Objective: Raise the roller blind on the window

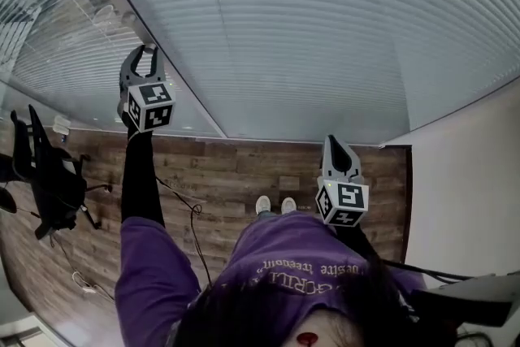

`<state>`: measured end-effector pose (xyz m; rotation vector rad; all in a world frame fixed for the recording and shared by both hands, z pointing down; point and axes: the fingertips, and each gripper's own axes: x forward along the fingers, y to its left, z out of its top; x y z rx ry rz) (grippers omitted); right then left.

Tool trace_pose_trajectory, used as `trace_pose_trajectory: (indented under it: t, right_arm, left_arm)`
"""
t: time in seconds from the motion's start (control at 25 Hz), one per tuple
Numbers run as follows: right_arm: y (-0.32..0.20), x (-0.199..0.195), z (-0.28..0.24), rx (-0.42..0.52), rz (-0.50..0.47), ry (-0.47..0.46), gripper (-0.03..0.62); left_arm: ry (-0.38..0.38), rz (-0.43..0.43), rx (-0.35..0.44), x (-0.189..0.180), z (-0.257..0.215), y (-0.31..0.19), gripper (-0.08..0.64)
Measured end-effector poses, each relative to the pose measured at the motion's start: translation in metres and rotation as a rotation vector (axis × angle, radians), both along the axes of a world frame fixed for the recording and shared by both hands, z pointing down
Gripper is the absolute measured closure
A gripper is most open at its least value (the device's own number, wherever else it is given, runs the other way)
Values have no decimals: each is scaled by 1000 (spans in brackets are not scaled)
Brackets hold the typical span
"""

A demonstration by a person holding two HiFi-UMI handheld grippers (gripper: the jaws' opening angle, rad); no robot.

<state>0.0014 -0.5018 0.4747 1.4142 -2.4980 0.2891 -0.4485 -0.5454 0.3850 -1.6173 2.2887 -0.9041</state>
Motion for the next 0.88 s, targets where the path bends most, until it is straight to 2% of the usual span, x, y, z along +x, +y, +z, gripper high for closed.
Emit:
trace_pose_trajectory:
  t: [0.08, 0.48, 0.56, 0.76, 0.88]
  right_arm:
    - [0, 1, 1, 0, 1, -2, 595]
    - [0, 1, -1, 2, 2, -4, 595]
    - [1, 3, 1, 0, 6, -5, 595]
    - [1, -2, -2, -5, -2, -9, 595]
    - [2, -1, -1, -4, 0, -6, 595]
  left_arm:
    - [-17, 1, -7, 0, 1, 0, 439]
    - [25, -27, 45, 0, 0, 0, 439]
    - [87, -26, 74, 2, 1, 0, 439]
    - [295, -10, 158, 0, -4, 2, 439]
    - [384, 0, 187, -2, -7, 2, 439]
